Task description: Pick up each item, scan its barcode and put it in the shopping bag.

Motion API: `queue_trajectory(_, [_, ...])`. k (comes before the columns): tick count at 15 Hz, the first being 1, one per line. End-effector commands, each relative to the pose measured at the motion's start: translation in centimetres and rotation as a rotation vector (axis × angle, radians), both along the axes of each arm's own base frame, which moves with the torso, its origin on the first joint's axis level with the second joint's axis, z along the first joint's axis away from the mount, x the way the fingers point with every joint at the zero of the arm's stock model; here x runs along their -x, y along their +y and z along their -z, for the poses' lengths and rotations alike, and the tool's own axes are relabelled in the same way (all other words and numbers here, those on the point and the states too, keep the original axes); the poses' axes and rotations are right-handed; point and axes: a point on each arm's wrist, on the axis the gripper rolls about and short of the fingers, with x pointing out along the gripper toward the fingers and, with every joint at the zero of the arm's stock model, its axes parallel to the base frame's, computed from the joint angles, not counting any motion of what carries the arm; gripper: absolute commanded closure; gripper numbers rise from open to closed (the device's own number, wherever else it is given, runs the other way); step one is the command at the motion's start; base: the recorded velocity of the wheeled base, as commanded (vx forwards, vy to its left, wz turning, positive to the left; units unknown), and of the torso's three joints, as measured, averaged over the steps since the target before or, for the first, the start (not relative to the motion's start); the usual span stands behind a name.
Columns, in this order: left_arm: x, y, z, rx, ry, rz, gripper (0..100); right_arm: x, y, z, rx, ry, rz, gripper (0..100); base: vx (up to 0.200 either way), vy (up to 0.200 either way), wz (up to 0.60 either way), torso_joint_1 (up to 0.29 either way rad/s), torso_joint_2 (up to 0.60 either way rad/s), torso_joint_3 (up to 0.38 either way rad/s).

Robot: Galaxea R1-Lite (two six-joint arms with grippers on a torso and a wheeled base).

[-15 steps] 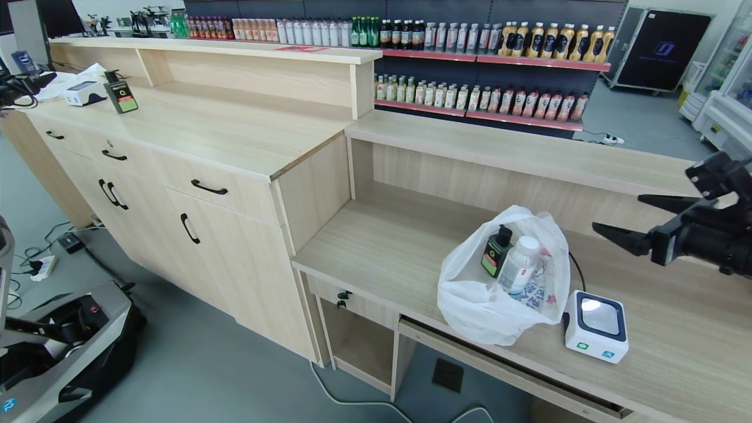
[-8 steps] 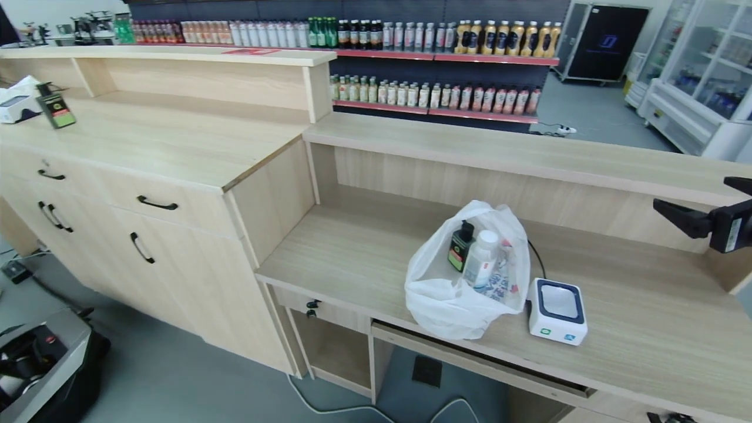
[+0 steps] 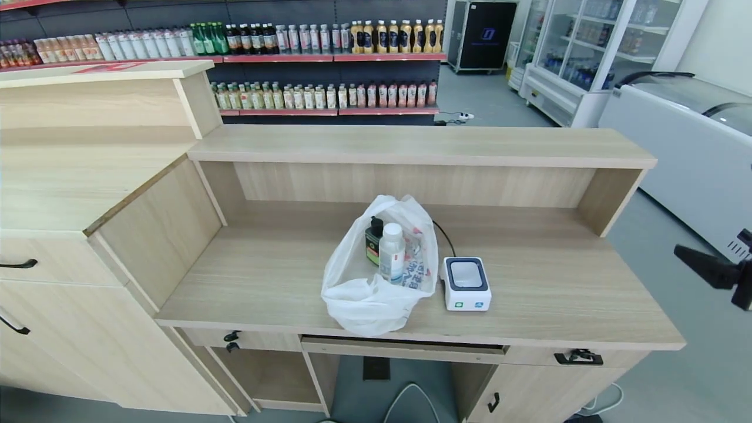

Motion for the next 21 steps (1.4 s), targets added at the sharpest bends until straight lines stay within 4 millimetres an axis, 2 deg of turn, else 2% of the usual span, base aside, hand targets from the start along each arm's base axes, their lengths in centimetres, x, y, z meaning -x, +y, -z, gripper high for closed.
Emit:
queue_trajectory(1, [0.0, 0.0, 0.0, 0.0, 0.0, -0.002, 100, 6.3, 1.4, 3.7, -0.015, -0.014, -0.009, 0, 0.0, 0.0, 0.0, 0.0, 0.0, 0.0])
queue_trajectory(4, [0.0, 0.0, 0.0, 0.0, 0.0, -0.002, 100, 10.4, 2.4, 6.5, -0.011, -0.054, -0.021, 0, 0.0, 0.0, 0.0, 0.028, -0.05, -0.03])
queue_trajectory(7, [0.0, 0.0, 0.0, 0.0, 0.0, -0.002, 100, 13.0, 2.9, 7.8, 0.0, -0.076, -0.034, 0, 0.0, 0.0, 0.0, 0.057, -0.11, -0.047])
queue_trajectory(11, [0.0, 0.0, 0.0, 0.0, 0.0, -0.002, 100, 16.5, 3.1, 10.5, -0.011, -0.108, -0.009, 0, 0.0, 0.0, 0.0, 0.0, 0.0, 0.0])
queue_trajectory(15, [0.0, 0.0, 0.0, 0.0, 0.0, -0.002, 100, 17.7, 3.0, 10.8, -0.029, -0.246, -0.063, 0, 0.0, 0.0, 0.0, 0.0, 0.0, 0.0])
queue_trajectory(21, [0.0, 0.0, 0.0, 0.0, 0.0, -0.002, 100, 17.7, 2.9, 10.8, -0.063, -0.248, -0.036, 0, 0.0, 0.0, 0.0, 0.0, 0.0, 0.0])
